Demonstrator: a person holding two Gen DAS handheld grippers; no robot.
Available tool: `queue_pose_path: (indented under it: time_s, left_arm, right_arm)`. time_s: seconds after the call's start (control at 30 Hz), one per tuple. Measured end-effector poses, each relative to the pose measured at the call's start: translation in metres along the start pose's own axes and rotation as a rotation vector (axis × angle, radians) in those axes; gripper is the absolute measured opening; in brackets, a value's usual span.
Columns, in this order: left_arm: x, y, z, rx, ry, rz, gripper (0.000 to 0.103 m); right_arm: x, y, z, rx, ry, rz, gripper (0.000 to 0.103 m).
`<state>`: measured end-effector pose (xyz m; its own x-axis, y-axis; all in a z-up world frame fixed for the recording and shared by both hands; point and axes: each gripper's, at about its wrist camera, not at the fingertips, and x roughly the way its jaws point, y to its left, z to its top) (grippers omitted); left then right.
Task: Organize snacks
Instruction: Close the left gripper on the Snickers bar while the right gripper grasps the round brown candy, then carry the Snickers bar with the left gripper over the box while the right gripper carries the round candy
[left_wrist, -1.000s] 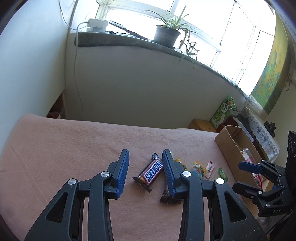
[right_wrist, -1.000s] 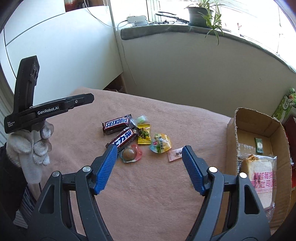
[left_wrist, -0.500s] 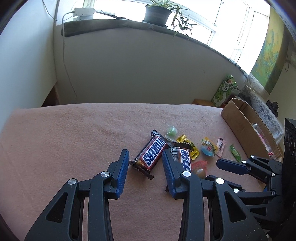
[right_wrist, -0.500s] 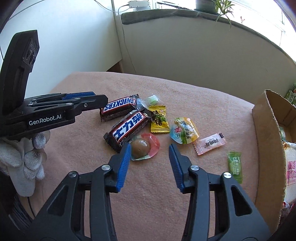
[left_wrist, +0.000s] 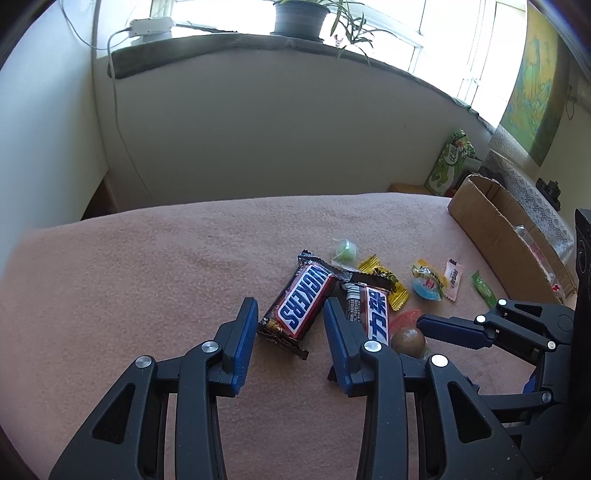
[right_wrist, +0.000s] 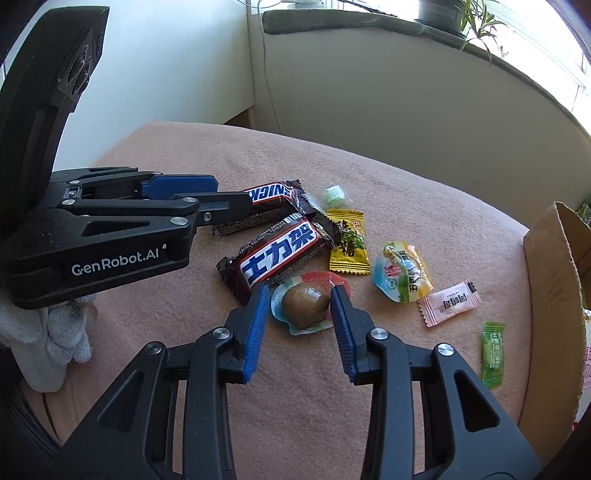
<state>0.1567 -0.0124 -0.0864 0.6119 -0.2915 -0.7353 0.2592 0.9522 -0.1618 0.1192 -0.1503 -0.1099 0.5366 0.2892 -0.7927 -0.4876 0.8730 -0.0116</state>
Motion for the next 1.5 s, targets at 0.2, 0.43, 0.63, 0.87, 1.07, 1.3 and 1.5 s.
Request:
queue_pose_path:
  time_s: [0.2,0.43,0.63,0.87,1.07,1.3,1.5]
  left_arm:
    - [0.005,-0.004,0.003,0.028,0.01,0.002,0.035]
    - [0.016,0.001,0.004,0.003,0.056,-0.033,0.035]
    - [0.013,0.001,0.003,0.005,0.045,-0.027,0.026]
    - [0.011,0.005,0.001,-0.009,0.041,-0.025,0.026]
    - [0.003,0.003,0.002,-0.005,0.014,-0.008,0.026]
    - [-0.014,0.008,0.005,-0.029,-0.027,-0.015,0.026]
    - [-0.029,-0.001,0.012,-0.025,-0.071,-0.033,0.026]
  right_arm:
    - [0.01,-0.002,0.002,-0.007,0.022,0.003,0.033]
    - [0.017,0.003,0.008,-0.051,0.036,-0.02,0.034]
    - [0.02,0.004,0.008,-0.047,0.035,-0.014,0.034]
    - [0.014,-0.004,0.005,-0.03,0.034,-0.004,0.027]
    - [0.008,0.002,0.004,-0.049,0.022,-0.025,0.027]
    - [-0.014,-0.007,0.002,-0.028,-0.012,-0.024,0.027]
    - [-0.04,-0.026,0.004,0.01,-0.059,-0.02,0.027]
